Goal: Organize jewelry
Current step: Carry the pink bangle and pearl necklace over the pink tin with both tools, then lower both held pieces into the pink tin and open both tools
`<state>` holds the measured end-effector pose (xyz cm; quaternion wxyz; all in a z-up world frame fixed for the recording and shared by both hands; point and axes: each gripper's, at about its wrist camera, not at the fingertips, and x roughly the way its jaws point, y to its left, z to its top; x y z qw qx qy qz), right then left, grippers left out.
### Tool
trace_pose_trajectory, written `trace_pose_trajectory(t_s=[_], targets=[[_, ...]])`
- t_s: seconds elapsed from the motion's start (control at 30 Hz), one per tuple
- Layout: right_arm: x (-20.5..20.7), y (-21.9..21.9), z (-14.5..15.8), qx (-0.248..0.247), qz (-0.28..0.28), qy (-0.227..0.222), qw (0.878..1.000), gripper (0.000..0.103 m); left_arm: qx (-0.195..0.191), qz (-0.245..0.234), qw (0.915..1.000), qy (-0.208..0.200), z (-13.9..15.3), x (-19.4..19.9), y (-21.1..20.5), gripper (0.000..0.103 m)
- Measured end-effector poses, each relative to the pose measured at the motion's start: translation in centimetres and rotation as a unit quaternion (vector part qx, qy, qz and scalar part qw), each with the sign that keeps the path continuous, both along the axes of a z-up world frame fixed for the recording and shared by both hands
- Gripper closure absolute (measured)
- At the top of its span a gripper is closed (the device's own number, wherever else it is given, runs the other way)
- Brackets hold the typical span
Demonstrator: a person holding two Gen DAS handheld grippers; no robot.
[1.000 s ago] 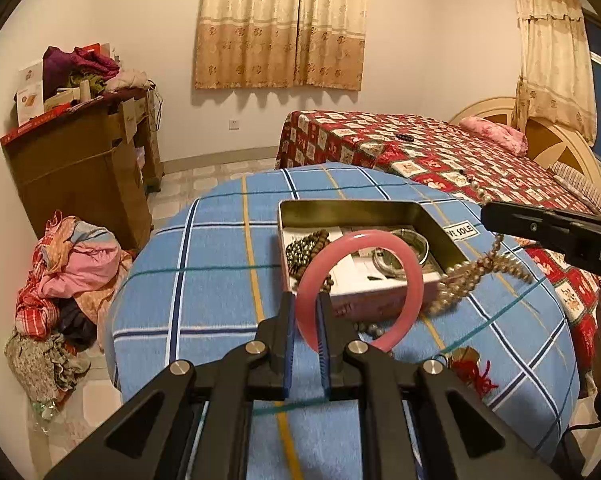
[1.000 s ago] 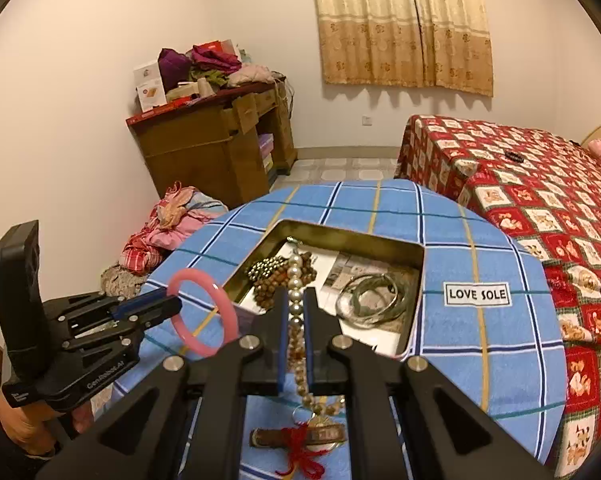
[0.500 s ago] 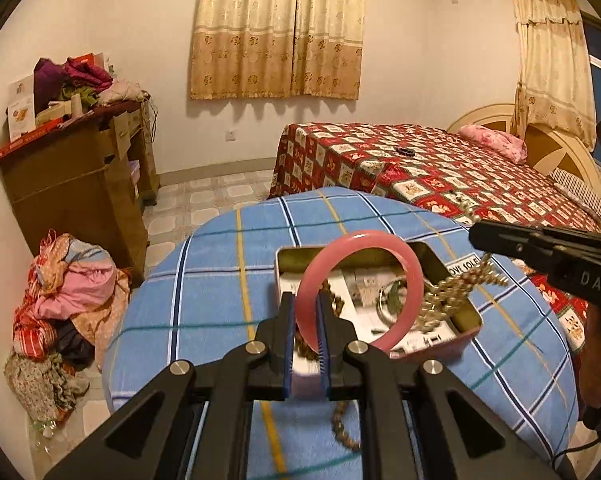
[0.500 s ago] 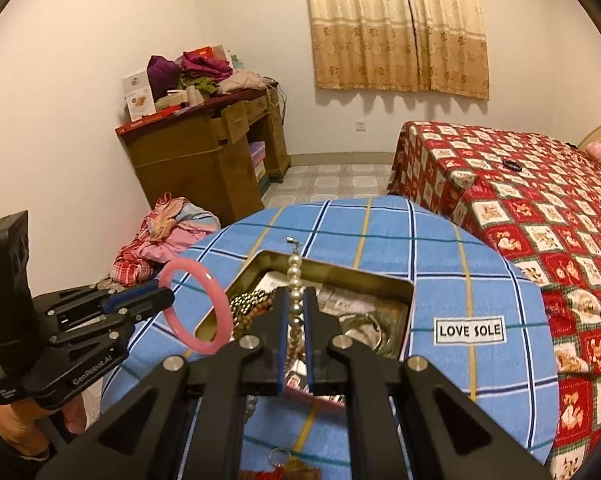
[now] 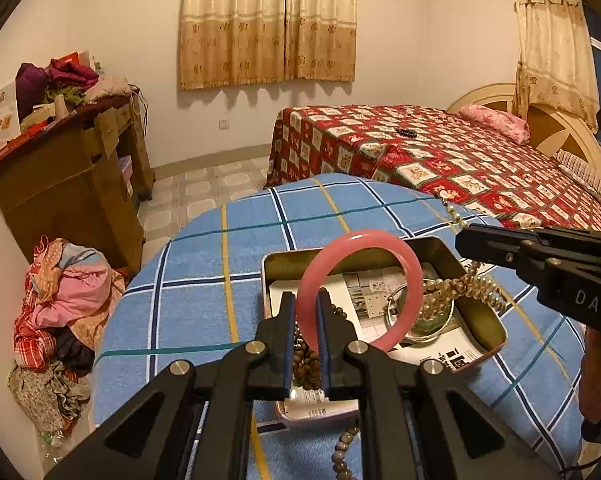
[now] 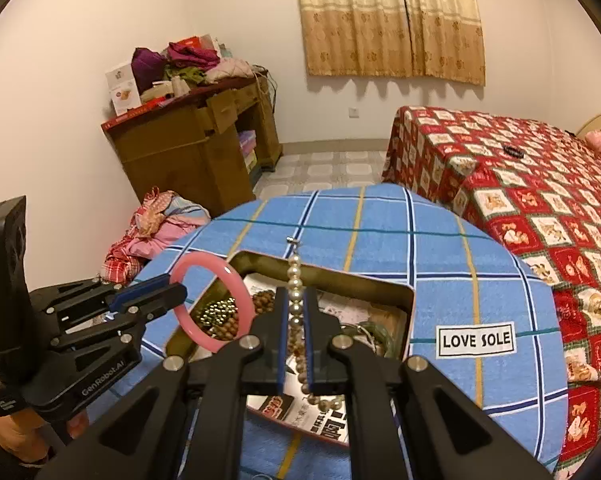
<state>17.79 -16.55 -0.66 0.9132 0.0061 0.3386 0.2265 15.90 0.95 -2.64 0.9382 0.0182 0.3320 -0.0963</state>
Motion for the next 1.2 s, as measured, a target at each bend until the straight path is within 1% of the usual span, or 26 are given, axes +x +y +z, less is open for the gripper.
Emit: trace_pose_trajectory(t_s=[0.43,0.87,1.2], targets=[[2.0,-0.2,-2.2,-0.01,-0.009,0.032,0.999,0.095,0.008,-0.008,0.9998,0.017,-1.3,1.6,-0.8,0.094],[2.8,-0.5,-3.4,-0.018,-0.018,0.044,0.999,0.095,0.017,-0.011,0.9994,0.03,-2.3,2.6,-1.5,0.093],[3.2,-0.6,-4.7,-0.025,-0.024,0.058,0.998,0.095,0.016,-0.006,0.9992,0.036,-2.9,3.0,-1.4,0.093]])
